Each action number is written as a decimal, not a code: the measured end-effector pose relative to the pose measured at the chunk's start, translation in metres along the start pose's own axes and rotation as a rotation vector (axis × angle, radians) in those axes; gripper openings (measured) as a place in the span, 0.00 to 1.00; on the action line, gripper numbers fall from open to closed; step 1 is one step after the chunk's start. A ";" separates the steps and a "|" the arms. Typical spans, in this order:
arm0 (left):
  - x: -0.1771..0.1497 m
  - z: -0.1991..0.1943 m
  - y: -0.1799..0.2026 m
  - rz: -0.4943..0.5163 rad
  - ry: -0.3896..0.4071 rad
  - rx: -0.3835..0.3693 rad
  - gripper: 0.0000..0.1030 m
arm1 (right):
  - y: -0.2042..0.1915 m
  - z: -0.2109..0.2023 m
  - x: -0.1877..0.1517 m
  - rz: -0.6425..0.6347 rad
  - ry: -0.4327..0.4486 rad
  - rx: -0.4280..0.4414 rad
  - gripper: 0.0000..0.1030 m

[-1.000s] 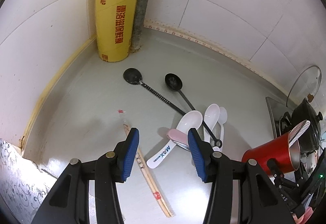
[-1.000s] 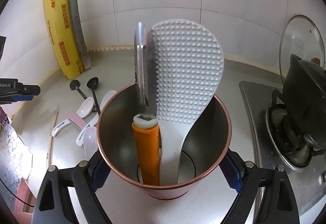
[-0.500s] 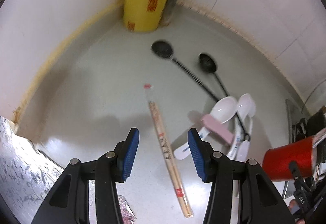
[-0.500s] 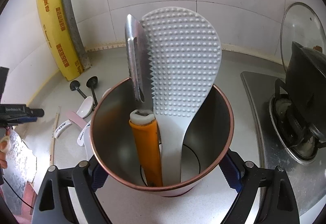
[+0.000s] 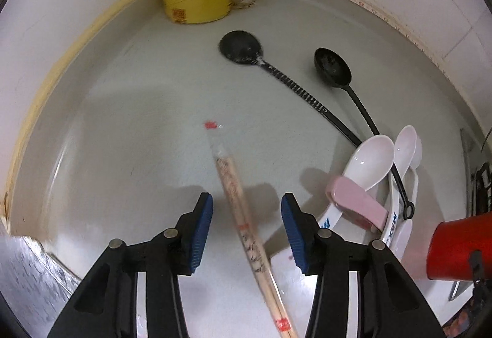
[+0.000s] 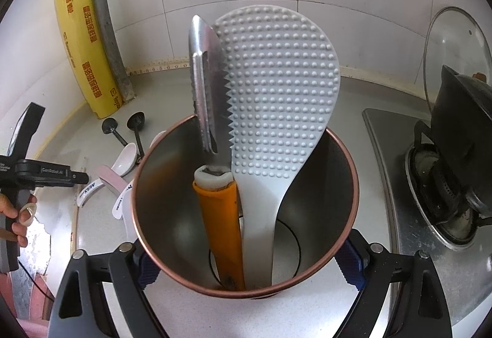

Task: Organize utensils
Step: 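Move the left gripper to the sleeved wooden chopsticks and close on them, then lift the chopsticks with the left gripper and carry them above the red holder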

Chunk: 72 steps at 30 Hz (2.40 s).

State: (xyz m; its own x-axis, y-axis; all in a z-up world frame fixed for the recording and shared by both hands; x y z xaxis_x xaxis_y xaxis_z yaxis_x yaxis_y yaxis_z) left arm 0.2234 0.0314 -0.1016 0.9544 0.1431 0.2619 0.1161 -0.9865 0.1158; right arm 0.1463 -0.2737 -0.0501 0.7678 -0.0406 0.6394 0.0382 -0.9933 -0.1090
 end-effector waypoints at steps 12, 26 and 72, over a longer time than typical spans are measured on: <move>0.009 0.004 0.001 -0.002 0.055 -0.026 0.11 | -0.004 0.003 0.002 -0.005 -0.009 -0.009 0.90; 0.002 -0.067 -0.024 -0.076 0.259 -0.195 0.10 | -0.008 0.010 0.005 -0.024 -0.014 -0.030 0.90; 0.014 -0.251 0.083 0.253 0.654 -0.444 0.05 | -0.004 0.000 0.005 -0.022 0.004 -0.030 0.90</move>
State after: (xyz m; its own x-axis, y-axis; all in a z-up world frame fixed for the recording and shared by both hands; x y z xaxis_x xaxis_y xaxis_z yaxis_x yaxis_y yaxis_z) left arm 0.1771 -0.0286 0.1524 0.5689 0.0738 0.8191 -0.3311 -0.8911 0.3103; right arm 0.1501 -0.2695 -0.0461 0.7647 -0.0187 0.6441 0.0362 -0.9967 -0.0720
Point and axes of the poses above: each gripper's, at about its wrist camera, not at the fingertips, and z roughly the way its jaws point, y to its right, x to its top, the point moved 6 cm from there along z, roughly the way its jaws point, and after that the axes turned 2 degrees about -y, right-handed, at the moved point
